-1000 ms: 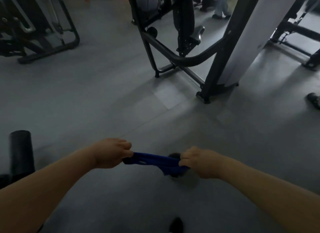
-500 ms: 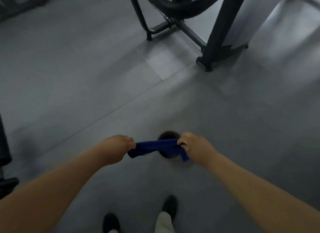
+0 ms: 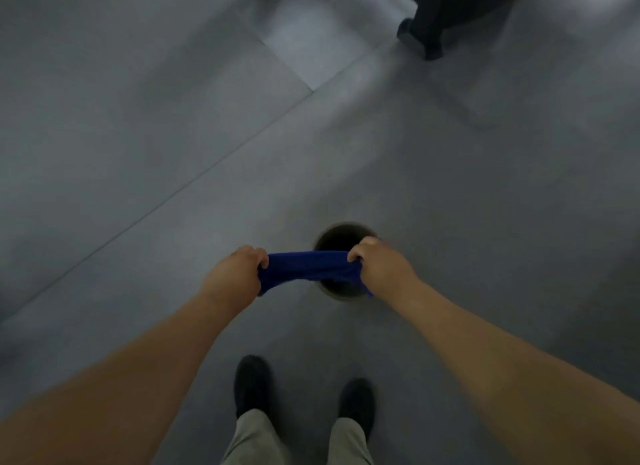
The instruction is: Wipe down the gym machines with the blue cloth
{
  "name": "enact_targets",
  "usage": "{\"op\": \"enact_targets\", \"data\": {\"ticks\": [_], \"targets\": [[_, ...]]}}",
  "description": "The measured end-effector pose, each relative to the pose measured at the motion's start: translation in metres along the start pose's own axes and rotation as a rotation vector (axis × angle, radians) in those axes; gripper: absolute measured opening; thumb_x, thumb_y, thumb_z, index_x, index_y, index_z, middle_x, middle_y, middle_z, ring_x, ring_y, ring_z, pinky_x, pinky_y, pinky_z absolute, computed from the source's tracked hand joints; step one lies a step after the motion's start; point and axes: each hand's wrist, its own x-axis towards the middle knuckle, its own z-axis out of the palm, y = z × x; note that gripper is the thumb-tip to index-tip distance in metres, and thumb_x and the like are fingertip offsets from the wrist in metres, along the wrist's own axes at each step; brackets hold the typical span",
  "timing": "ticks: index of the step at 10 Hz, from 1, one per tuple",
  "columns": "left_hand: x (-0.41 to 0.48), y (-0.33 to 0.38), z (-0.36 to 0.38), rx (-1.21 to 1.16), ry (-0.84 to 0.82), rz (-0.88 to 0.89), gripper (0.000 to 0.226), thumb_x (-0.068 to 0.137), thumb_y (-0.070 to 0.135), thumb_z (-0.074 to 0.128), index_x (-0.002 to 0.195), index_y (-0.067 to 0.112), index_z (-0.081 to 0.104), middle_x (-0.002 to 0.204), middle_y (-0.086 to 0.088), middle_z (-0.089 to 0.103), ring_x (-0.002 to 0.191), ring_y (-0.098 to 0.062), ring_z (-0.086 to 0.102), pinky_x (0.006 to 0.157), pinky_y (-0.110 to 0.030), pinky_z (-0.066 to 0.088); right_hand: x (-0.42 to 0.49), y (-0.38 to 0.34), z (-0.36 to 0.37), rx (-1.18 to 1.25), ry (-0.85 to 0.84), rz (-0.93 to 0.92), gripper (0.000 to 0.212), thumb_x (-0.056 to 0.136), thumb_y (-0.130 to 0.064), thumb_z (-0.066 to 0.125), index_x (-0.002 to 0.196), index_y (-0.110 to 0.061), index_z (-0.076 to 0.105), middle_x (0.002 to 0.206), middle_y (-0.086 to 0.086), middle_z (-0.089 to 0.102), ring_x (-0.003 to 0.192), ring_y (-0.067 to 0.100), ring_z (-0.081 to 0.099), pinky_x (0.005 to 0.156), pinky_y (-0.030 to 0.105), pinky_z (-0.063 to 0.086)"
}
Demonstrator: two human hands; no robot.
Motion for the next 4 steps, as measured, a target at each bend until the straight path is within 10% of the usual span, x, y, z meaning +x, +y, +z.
{"op": "enact_targets", "data": {"ticks": [4], "targets": [[0.144,-0.037,0.140,0.269,-0.074,-0.009,0.063,0.104,0.021,0.054,0.165,0.027,0.038,0.165,-0.009,0.038,0.138,-0.034,0.054,0.115,-0.049,0.046,0.133,0.042,0.144,-0.084,-0.046,0.131,0.045,0.103,-0.009,0.048,0.145,-0.017,0.061,0.142,0.009,0.053,0.125,0.034,0.057,0.105,0.050,0.052]]}}
